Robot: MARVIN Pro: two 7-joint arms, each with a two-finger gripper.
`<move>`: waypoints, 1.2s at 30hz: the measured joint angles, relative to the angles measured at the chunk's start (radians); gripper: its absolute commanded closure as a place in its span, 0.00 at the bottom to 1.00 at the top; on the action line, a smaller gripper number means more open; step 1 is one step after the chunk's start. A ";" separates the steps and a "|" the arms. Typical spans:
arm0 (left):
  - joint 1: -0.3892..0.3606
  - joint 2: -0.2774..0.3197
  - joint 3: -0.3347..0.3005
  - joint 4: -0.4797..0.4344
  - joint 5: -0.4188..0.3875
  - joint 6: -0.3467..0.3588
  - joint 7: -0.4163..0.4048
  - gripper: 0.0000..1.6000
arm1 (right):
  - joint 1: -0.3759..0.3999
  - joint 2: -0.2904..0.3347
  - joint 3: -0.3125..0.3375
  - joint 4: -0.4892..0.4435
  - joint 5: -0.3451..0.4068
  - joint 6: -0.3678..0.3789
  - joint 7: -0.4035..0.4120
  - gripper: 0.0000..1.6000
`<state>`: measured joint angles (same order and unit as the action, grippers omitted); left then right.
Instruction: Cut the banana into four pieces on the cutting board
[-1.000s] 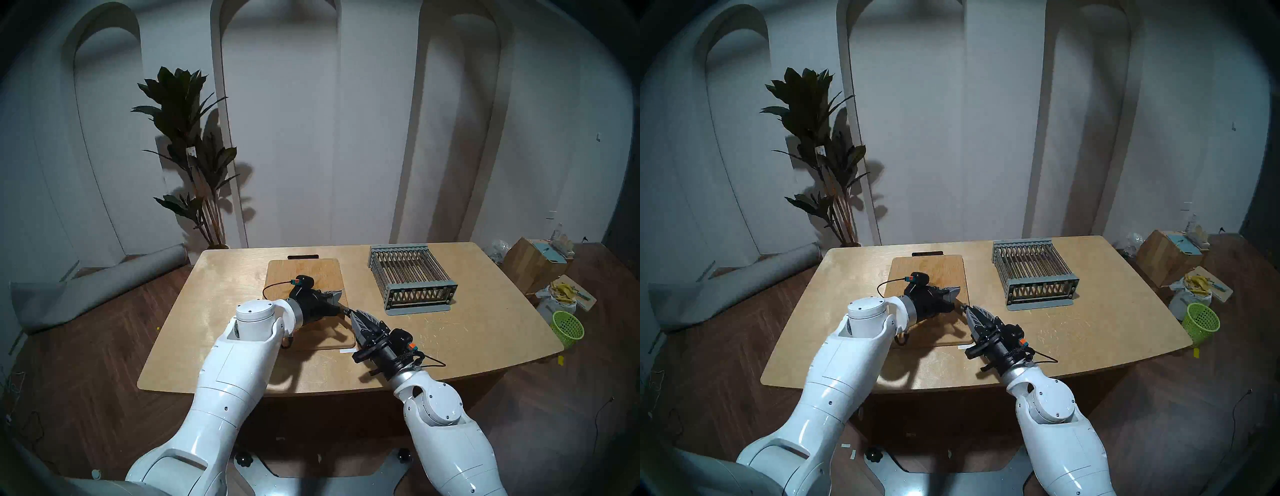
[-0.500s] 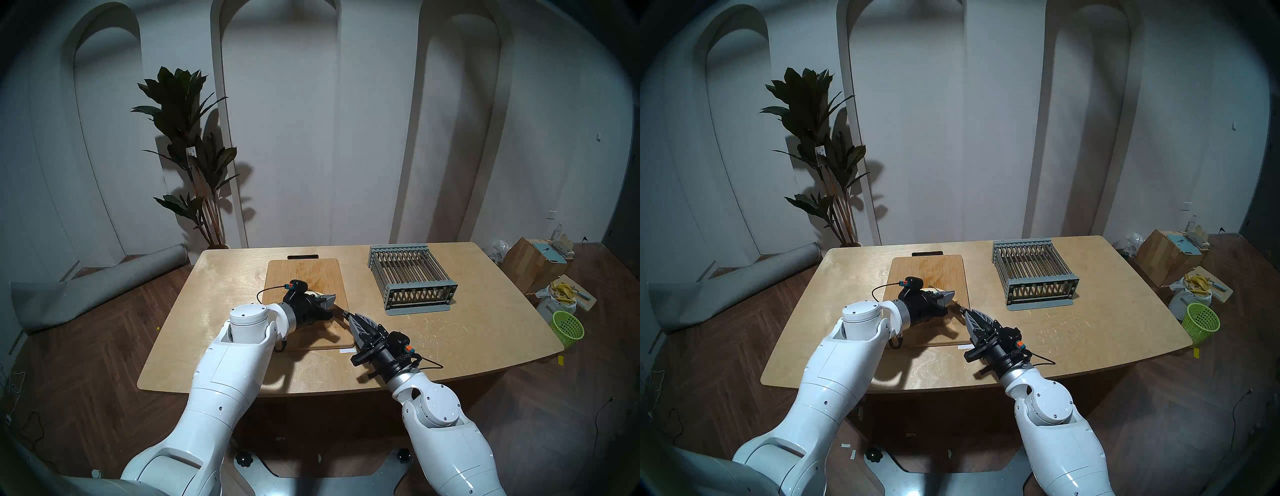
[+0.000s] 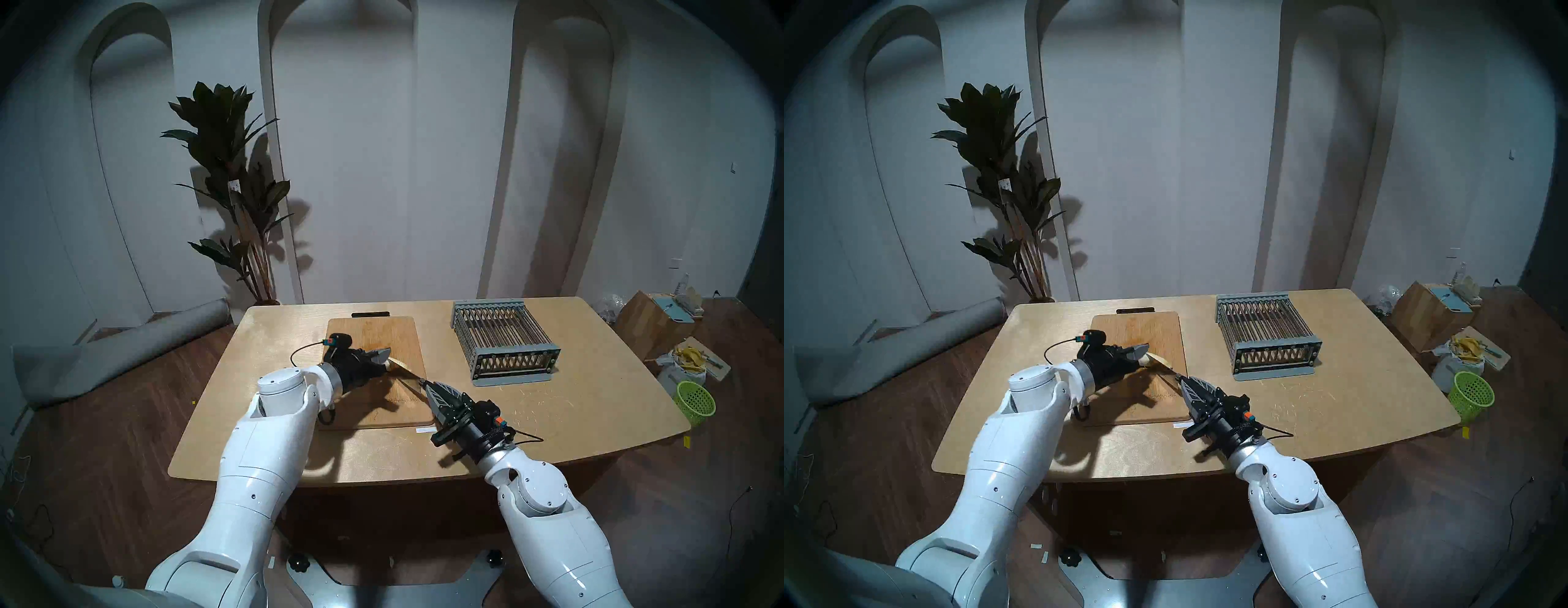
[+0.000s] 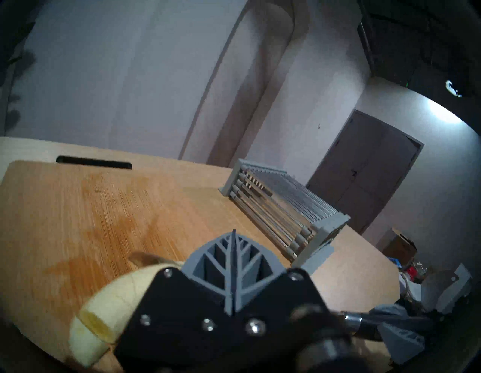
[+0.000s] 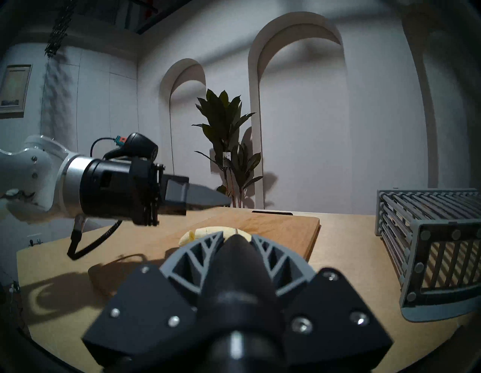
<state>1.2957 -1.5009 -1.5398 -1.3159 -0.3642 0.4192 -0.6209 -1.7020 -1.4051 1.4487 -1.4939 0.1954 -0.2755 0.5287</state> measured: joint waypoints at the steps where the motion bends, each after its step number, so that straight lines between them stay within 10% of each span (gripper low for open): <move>1: -0.001 0.000 -0.007 -0.008 -0.006 0.003 -0.002 1.00 | 0.003 0.007 0.000 -0.001 -0.006 0.004 0.005 1.00; 18: 0.033 -0.002 -0.088 -0.165 -0.084 0.098 -0.032 1.00 | 0.052 0.170 -0.015 0.004 -0.131 0.119 0.135 1.00; 36: 0.046 0.003 -0.079 -0.212 -0.081 0.133 -0.034 1.00 | 0.134 0.200 0.032 0.048 -0.152 0.101 0.159 1.00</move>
<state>1.3415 -1.4984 -1.6192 -1.5282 -0.4454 0.5521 -0.6548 -1.5684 -1.2051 1.4809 -1.4459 0.0435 -0.1744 0.6876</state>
